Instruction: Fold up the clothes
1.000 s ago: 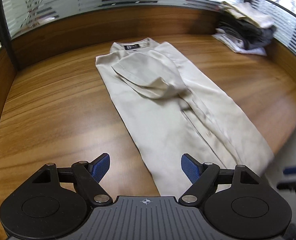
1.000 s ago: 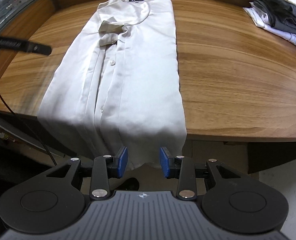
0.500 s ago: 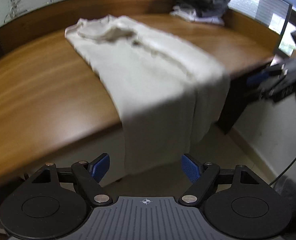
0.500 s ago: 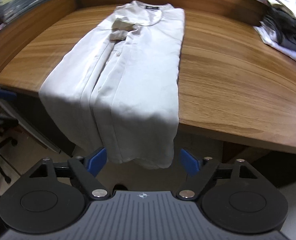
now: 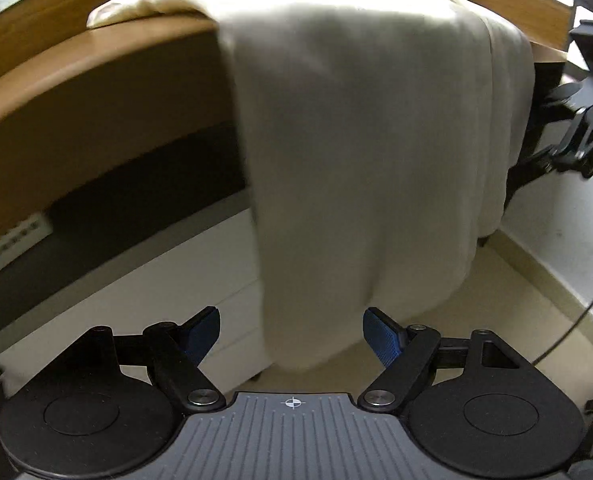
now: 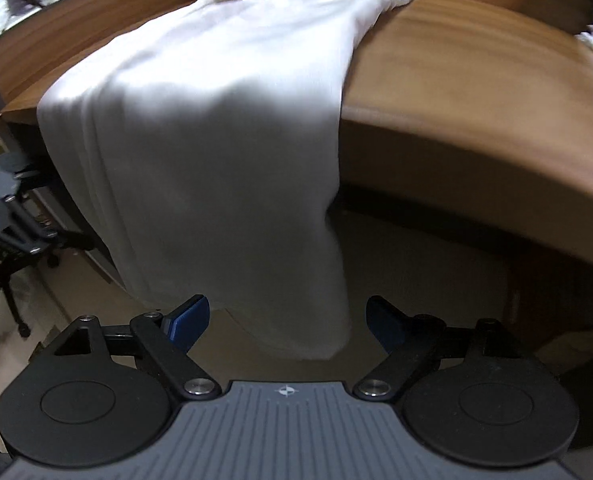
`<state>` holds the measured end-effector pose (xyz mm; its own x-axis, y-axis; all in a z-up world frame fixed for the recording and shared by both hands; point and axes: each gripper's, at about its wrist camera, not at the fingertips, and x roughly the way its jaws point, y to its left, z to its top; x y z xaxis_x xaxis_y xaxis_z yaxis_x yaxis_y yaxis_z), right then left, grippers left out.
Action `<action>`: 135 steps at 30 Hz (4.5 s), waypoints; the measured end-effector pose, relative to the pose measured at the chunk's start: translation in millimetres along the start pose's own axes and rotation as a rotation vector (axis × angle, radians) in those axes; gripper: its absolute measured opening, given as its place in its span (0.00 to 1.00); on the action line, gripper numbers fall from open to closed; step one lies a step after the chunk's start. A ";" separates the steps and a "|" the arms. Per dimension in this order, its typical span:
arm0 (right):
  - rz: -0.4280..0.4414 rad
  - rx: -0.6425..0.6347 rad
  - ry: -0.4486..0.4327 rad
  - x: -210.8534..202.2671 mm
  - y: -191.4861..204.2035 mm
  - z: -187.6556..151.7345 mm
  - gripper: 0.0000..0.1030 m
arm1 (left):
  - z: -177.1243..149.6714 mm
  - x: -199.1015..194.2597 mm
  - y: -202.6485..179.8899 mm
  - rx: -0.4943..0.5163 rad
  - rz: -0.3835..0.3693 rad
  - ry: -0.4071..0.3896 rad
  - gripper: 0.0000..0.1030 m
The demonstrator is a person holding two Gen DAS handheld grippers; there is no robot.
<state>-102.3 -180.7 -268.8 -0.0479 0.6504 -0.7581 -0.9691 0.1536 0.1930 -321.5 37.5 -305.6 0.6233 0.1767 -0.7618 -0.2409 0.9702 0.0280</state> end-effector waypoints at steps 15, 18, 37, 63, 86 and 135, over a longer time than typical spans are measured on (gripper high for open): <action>0.378 0.172 0.054 -42.4 -2.1 -4.0 0.03 | 34.1 -79.9 -33.4 0.060 -0.260 -0.028 0.04; 0.460 0.233 0.032 -78.0 4.8 16.6 0.03 | 59.7 -121.3 -30.1 0.038 -0.299 -0.081 0.04; 0.385 0.137 -0.152 -109.6 -58.1 239.2 0.03 | 207.3 -125.6 68.2 -0.203 -0.038 -0.214 0.04; 0.267 0.366 0.067 28.0 -166.1 312.7 0.47 | 244.9 -30.6 175.3 -0.595 0.043 -0.067 0.52; 0.002 -0.184 0.166 -11.2 -33.2 300.3 0.61 | 241.5 -67.5 104.1 -0.305 0.078 0.064 0.60; 0.093 -0.773 0.186 72.9 71.2 337.4 0.14 | 209.2 -90.7 69.9 -0.355 0.128 0.104 0.62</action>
<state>-93.2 128.7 -100.2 -0.1102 0.4898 -0.8648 -0.8493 -0.4983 -0.1740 -239.3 124.0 -99.2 0.4973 0.2567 -0.8288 -0.5656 0.8202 -0.0853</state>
